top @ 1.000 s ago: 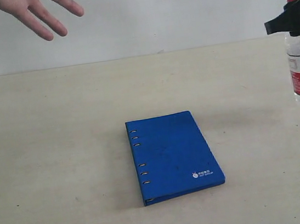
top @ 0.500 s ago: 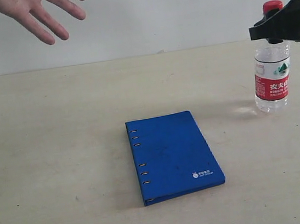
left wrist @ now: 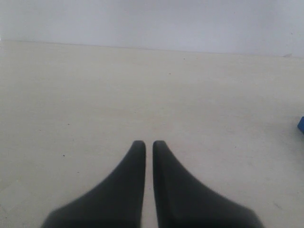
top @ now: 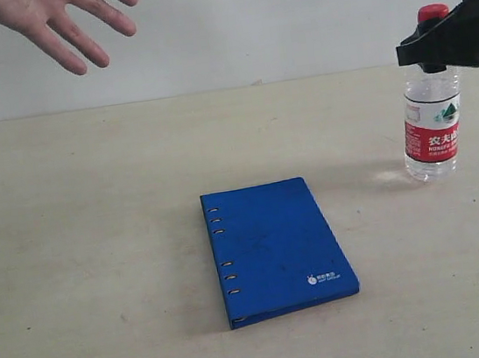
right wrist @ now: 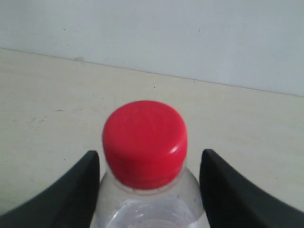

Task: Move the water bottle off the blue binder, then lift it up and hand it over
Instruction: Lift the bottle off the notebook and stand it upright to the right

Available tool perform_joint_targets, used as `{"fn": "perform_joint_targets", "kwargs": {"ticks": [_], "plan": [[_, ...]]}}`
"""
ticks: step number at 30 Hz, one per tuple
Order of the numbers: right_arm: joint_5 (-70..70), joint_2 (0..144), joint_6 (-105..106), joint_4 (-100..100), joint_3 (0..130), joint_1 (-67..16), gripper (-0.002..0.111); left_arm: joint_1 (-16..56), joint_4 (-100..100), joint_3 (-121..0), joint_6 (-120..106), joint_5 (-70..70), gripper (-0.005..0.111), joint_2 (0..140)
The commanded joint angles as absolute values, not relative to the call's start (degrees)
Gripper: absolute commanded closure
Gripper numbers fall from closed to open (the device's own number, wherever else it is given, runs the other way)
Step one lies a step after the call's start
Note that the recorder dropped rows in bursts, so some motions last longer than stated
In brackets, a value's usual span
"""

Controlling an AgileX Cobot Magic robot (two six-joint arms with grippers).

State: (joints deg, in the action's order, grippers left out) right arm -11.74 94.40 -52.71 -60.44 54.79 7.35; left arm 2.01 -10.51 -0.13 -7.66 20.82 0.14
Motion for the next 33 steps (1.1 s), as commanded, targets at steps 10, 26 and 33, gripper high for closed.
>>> {"fn": "perform_joint_targets", "kwargs": {"ticks": [10,26,33], "plan": [[-9.39,80.22,-52.64,-60.51,57.25,7.46,0.056,2.41,-11.21,0.00,-7.06,20.57,0.101,0.00],[-11.21,90.89,-55.98,-60.27,52.03,7.46,0.056,2.41,-11.21,0.00,-7.06,20.57,0.101,0.00],[-15.95,91.39,-53.70,-60.27,52.64,7.46,0.056,2.41,-11.21,0.00,-7.06,20.57,0.101,0.00]]}}
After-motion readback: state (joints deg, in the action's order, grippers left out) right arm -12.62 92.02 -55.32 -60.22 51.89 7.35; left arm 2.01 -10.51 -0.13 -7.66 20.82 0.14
